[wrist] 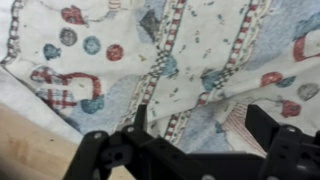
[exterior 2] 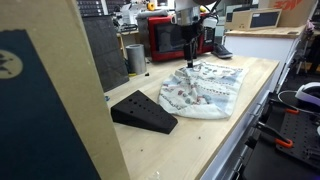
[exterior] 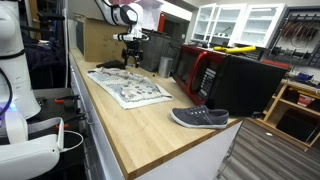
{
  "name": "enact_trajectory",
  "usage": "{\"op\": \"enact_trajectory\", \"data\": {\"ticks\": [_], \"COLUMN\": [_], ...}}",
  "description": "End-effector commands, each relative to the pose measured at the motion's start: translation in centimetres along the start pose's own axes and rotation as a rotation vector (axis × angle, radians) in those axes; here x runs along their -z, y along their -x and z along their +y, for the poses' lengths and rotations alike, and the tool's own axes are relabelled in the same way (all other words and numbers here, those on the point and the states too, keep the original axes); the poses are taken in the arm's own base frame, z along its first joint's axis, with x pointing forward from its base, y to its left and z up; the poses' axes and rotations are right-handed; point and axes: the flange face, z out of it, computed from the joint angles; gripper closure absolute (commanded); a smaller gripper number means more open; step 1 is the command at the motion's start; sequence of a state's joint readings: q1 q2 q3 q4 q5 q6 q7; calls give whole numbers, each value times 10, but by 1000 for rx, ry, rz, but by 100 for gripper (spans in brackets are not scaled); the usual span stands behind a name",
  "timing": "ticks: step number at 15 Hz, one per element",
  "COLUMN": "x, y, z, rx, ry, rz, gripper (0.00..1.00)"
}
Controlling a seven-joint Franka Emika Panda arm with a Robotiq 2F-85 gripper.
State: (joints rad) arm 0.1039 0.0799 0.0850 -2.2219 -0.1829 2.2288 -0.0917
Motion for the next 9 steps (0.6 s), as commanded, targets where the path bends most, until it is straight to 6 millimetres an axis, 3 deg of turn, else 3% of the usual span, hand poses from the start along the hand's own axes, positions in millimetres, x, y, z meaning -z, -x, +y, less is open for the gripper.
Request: {"op": "enact_trajectory", "data": {"ticks": [1, 5, 9], "x": [-5, -15, -32], "y": [-14, -18, -21], "z": [56, 128, 184], "rx": [-96, -245, -411], "ry": [34, -13, -116], "rz": [35, 42, 43], "gripper": [0, 0, 0]}}
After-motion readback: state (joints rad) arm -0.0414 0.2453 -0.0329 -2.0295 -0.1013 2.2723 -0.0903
